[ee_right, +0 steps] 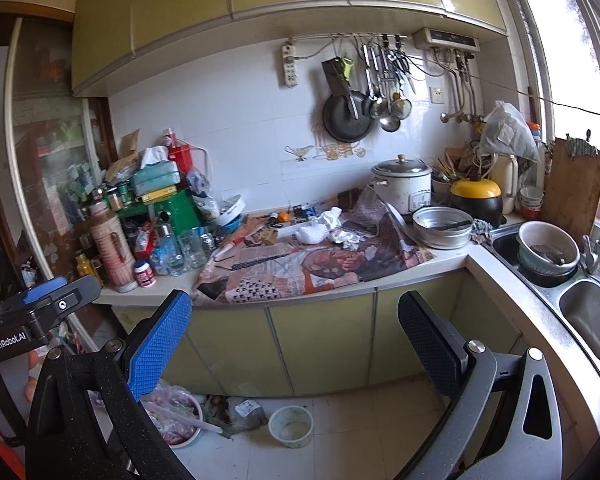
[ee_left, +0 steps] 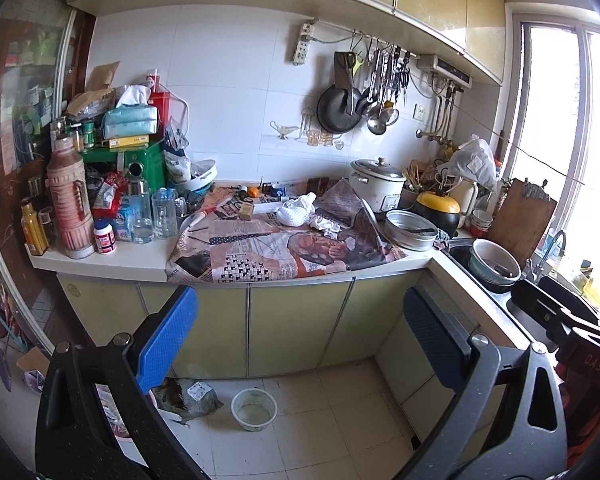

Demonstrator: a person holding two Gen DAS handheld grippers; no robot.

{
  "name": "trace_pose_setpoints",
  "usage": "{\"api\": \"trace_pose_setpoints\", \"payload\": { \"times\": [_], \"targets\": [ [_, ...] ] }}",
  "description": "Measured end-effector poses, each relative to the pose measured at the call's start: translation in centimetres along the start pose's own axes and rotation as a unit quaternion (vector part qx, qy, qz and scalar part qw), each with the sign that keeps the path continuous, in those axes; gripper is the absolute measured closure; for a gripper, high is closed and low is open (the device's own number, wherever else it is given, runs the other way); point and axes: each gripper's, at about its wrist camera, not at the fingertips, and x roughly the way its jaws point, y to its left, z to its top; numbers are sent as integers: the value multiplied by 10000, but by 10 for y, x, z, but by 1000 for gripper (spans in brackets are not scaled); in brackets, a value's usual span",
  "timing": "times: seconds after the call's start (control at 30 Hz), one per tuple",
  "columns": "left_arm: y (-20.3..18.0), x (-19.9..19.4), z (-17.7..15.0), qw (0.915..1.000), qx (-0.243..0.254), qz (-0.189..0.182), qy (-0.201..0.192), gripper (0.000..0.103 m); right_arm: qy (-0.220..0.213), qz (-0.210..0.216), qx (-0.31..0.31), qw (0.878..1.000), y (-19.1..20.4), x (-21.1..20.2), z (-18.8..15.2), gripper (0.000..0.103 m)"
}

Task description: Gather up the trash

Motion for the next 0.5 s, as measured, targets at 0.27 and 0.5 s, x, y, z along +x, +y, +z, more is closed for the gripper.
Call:
{"api": "trace_pose_setpoints", "payload": {
  "times": [0.27, 0.5],
  "targets": [
    [26, 96, 25, 9999, -34, 46, 114, 0, 111, -564, 244, 9980, -20, 55, 9, 0],
    [64, 199, 65, 9997, -66, -11, 232, 0, 294, -983, 405, 9939, -20, 135, 34, 0]
  ]
}}
